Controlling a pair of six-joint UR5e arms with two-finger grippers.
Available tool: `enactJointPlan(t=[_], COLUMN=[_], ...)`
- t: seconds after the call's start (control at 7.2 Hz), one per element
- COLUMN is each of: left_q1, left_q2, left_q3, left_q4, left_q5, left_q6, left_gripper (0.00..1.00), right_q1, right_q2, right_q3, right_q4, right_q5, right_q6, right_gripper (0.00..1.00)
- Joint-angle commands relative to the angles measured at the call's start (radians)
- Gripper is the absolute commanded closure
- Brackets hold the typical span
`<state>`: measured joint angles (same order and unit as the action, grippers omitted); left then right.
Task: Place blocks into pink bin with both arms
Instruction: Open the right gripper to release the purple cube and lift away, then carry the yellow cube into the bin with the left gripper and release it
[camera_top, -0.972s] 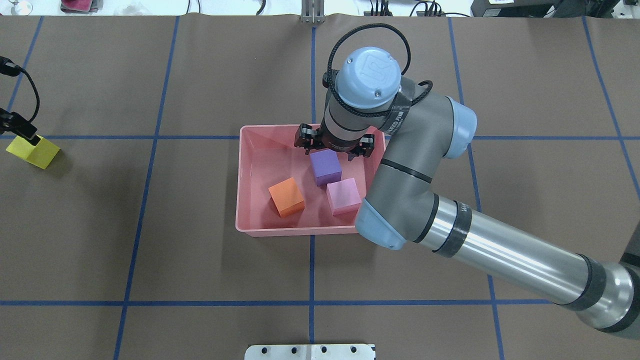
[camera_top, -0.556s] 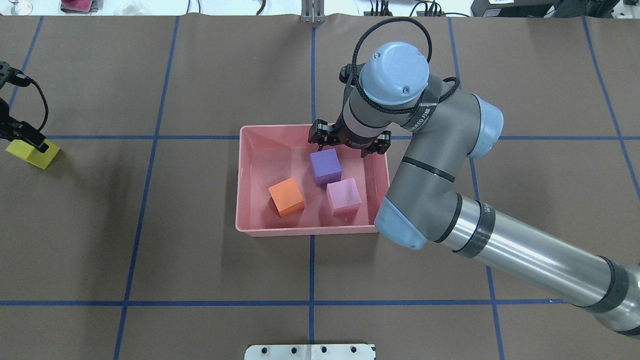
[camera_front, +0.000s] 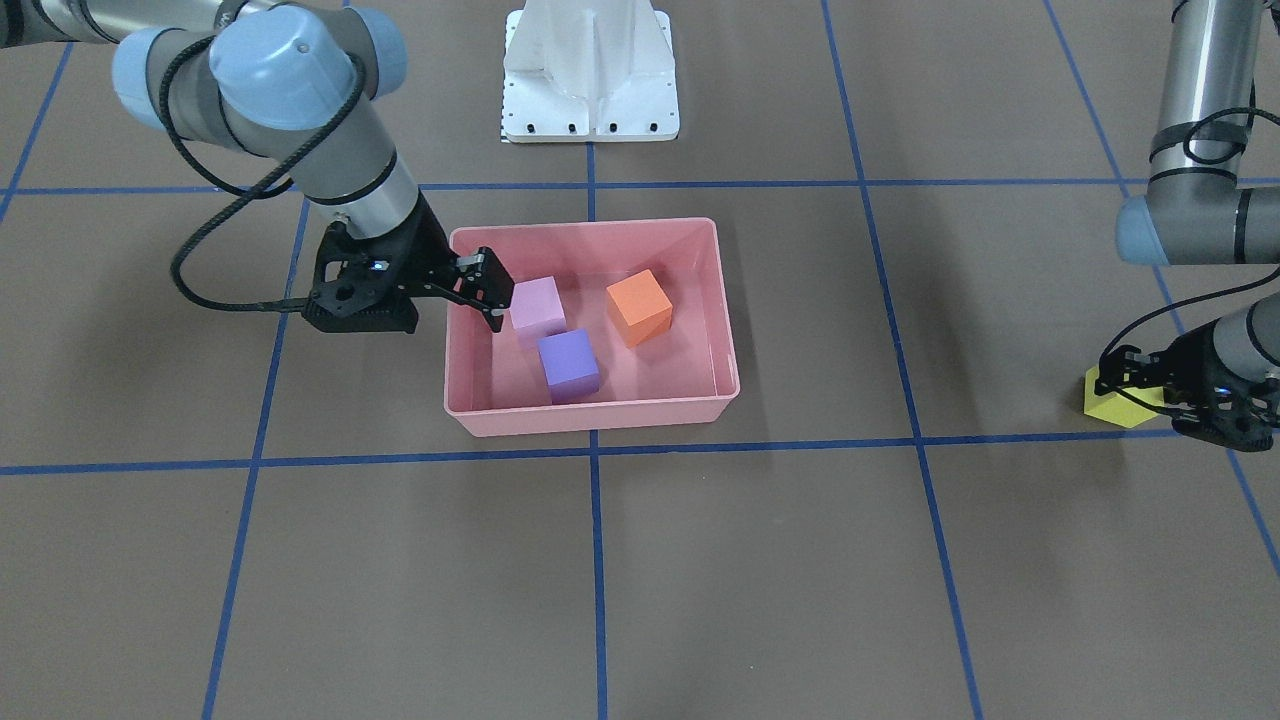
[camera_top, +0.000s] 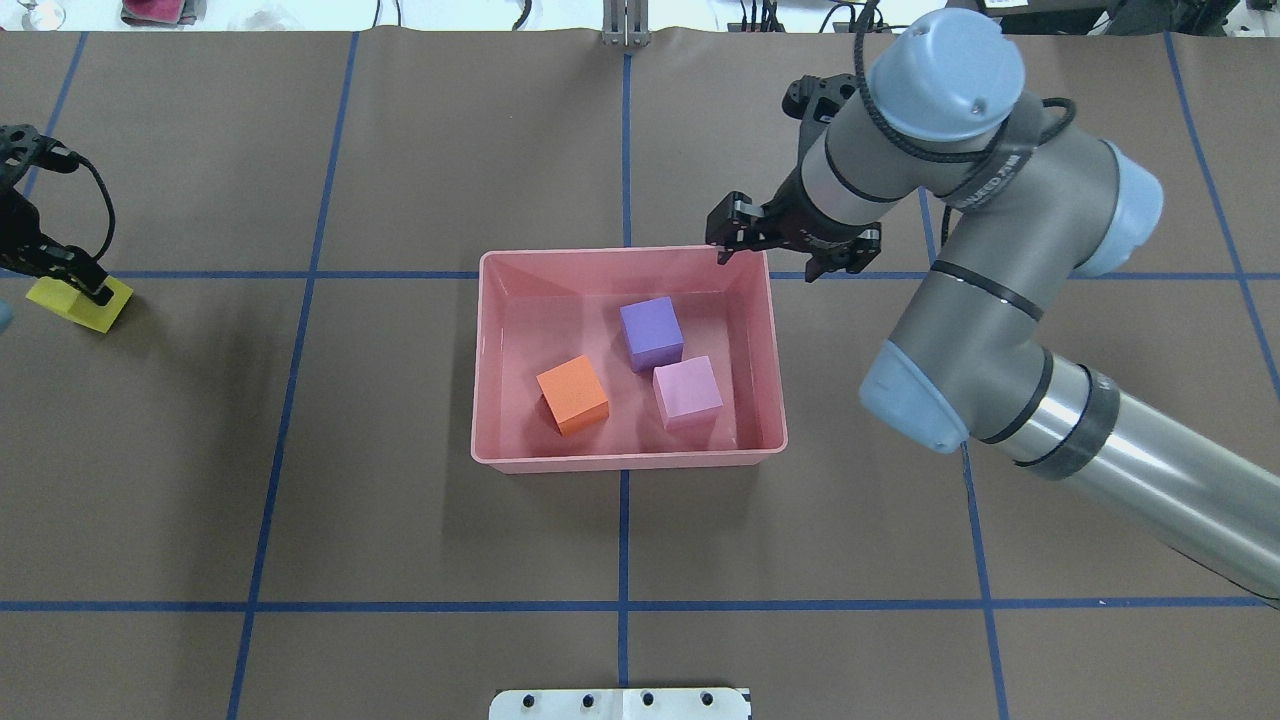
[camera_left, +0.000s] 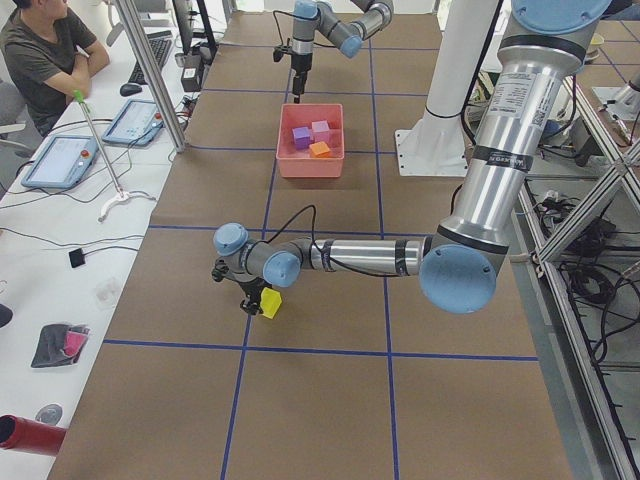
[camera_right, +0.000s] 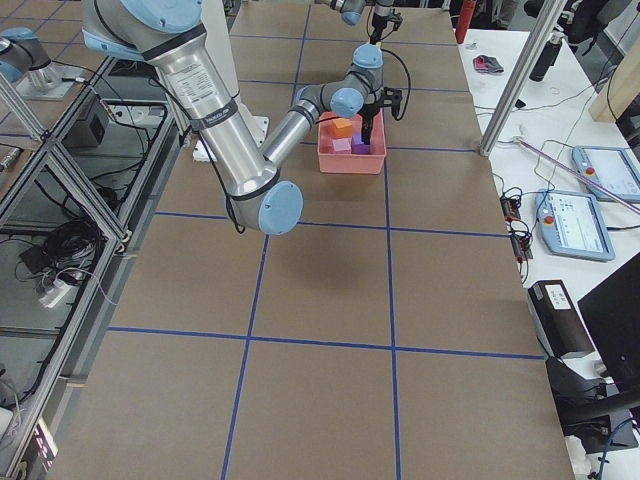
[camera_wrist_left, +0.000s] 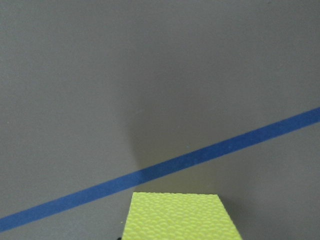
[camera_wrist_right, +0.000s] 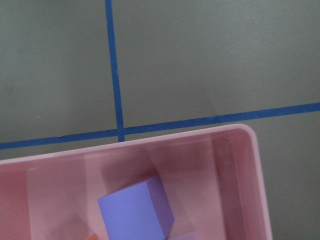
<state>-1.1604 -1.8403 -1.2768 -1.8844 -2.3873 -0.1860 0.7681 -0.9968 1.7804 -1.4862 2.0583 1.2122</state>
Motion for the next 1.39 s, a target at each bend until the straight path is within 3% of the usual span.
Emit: enactJointPlan(t=[0.0, 0.14, 0.42, 0.56, 0.83, 1.25], left_q1=[-0.001, 0.001, 0.121, 0.195, 0.403, 0.438], left_q2=[-0.072, -0.147, -0.209, -0.303, -0.397, -0.497], left_q3=[-0.135, -0.23, -0.422, -0.433, -0.412, -0.23], left_q4=[0.068, 0.114, 0.125, 0.125, 0.128, 0.113], left_q5=[-0.162, -0.167, -0.159, -0.135, 0.107, 0.189], left_q6=[-0.227, -0.456, -0.834, -1.001, -1.135, -1.126], left_gripper=[1.0, 1.0, 1.0, 1.0, 1.0, 1.0], right_q1=[0.094, 0.143, 0.201, 0.206, 0.209, 0.209], right_q2=[-0.148, -0.224, -0.316, -0.341, -0.345, -0.347], right_q3=[0.082, 0.091, 0.086, 0.083, 0.074, 0.07], right_q4=[0.001, 0.01, 0.012, 0.012, 0.012, 0.012], right_q5=[0.049, 0.093, 0.1, 0.097, 0.097, 0.097], right_q6=[-0.132, -0.205, -0.331, -0.336, -0.338, -0.342], right_gripper=[0.0, 0.0, 0.0, 0.0, 0.0, 0.0])
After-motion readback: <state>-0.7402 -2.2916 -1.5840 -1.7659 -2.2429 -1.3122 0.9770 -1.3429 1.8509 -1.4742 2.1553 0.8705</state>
